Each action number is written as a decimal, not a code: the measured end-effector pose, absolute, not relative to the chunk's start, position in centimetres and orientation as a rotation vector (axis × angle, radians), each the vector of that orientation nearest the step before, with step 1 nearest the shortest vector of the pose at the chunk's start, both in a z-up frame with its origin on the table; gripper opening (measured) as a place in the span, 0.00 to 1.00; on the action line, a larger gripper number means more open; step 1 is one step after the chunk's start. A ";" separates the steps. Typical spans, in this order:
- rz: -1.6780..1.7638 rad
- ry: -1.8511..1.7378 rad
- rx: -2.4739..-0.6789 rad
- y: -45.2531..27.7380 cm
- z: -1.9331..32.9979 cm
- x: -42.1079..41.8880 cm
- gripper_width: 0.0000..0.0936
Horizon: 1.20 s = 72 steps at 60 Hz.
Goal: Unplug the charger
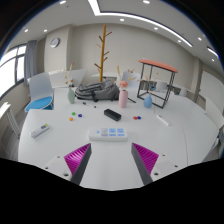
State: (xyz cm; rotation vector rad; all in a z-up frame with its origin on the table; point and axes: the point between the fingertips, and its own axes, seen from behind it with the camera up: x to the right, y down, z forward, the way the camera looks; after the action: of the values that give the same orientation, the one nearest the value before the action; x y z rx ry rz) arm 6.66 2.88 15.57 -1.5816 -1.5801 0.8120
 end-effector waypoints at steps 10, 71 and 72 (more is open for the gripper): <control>0.857 -1.568 -1.554 2.0 12.1 2.5 0.91; 0.934 -1.548 -1.545 0.8 0.1 -17.0 0.10; 0.934 -1.550 -1.542 0.8 0.2 -17.1 0.09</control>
State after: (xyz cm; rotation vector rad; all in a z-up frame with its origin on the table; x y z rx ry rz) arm -17.08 0.77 0.19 -1.5418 -1.5496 0.9338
